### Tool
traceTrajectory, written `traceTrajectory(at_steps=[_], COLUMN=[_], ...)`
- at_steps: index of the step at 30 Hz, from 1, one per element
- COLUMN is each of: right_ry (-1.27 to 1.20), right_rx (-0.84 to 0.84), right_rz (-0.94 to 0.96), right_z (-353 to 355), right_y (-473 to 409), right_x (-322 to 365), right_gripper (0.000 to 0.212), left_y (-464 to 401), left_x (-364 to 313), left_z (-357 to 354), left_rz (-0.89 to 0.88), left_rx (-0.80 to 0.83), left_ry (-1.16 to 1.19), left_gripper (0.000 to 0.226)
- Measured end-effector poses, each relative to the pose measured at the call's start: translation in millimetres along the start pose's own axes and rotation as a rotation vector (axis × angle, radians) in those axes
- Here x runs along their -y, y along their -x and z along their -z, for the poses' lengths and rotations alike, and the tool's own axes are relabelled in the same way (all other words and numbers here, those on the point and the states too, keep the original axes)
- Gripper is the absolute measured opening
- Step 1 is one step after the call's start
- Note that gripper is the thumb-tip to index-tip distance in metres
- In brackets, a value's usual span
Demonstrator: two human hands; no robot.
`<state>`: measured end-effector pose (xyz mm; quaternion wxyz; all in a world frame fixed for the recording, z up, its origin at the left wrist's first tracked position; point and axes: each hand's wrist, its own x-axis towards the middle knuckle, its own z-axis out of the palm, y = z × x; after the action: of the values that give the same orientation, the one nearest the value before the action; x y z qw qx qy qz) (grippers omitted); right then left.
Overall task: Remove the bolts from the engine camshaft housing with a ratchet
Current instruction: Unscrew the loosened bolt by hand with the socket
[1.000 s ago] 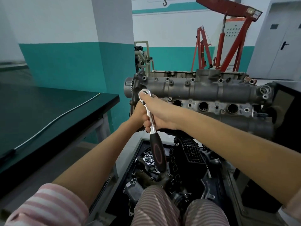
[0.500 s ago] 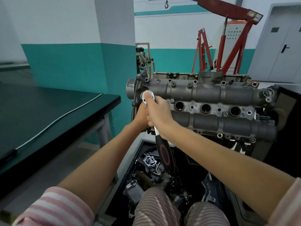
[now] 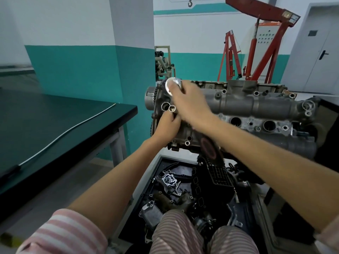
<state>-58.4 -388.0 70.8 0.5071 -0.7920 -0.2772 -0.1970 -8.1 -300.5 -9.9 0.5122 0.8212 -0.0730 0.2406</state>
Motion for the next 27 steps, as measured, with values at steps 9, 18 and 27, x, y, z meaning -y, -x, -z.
traceTrajectory(at_steps=[9,18,27], right_ry=[1.051,1.146,1.01], right_rx=[0.295,0.49,0.326], right_rz=[0.329,0.141,0.067], right_z=[34.3,10.7,-0.2], right_y=[-104.8,-135.6,-133.0], right_x=[-28.1,-67.7,-78.7], right_gripper=[0.03,0.024,0.025], left_y=[6.5,5.7,6.1], left_x=[-9.2,-1.2,-2.1], left_z=[4.0,1.6,1.1], left_rz=[-0.057,-0.094,-0.145], left_rx=[-0.002,-0.014,-0.039], left_ry=[0.031,-0.006,-0.008], left_gripper=[0.023,0.02,0.018])
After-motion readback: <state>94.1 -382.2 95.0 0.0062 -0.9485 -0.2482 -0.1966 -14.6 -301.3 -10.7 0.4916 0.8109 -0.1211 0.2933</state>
